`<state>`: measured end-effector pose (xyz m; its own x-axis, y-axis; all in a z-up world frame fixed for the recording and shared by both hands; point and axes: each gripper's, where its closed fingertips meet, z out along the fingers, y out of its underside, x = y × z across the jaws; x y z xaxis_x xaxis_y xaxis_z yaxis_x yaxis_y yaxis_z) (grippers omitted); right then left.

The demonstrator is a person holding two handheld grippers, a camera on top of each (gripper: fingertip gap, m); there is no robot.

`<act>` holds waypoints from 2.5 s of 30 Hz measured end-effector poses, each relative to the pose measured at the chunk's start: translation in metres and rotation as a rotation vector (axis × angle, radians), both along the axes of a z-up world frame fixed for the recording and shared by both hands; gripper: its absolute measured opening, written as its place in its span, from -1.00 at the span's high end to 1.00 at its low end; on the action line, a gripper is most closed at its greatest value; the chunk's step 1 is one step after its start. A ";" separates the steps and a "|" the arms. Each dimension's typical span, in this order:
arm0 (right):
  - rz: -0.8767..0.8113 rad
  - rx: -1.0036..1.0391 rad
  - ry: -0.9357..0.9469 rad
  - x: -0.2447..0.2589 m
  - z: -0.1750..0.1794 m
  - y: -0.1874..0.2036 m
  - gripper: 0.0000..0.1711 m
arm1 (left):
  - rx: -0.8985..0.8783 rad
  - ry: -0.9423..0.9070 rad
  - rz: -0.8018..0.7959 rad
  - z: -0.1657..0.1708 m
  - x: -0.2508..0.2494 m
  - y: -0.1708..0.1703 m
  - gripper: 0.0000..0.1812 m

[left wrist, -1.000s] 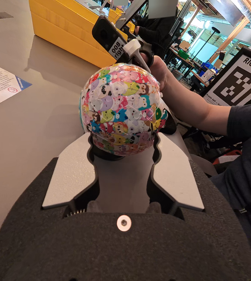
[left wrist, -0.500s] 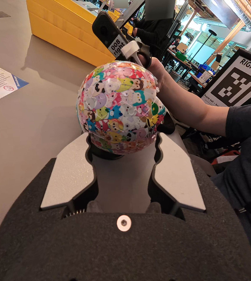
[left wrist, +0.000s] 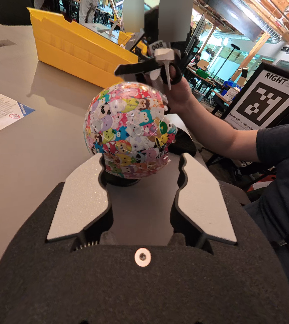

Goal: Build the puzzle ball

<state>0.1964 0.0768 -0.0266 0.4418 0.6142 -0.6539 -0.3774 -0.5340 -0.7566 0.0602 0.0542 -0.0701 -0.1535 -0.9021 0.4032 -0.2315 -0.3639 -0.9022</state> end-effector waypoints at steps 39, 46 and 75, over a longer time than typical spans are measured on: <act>0.239 0.347 -1.454 -0.123 -0.088 -0.098 -0.26 | 0.426 0.099 -0.211 0.049 -0.062 -0.038 -0.05; 0.274 0.231 -1.390 -0.124 -0.095 -0.081 -0.19 | 0.386 0.029 -0.195 0.045 -0.071 -0.037 -0.05; 0.264 0.485 -2.051 -0.085 -0.108 -0.061 0.17 | 0.333 0.043 -0.234 0.027 -0.070 -0.045 -0.03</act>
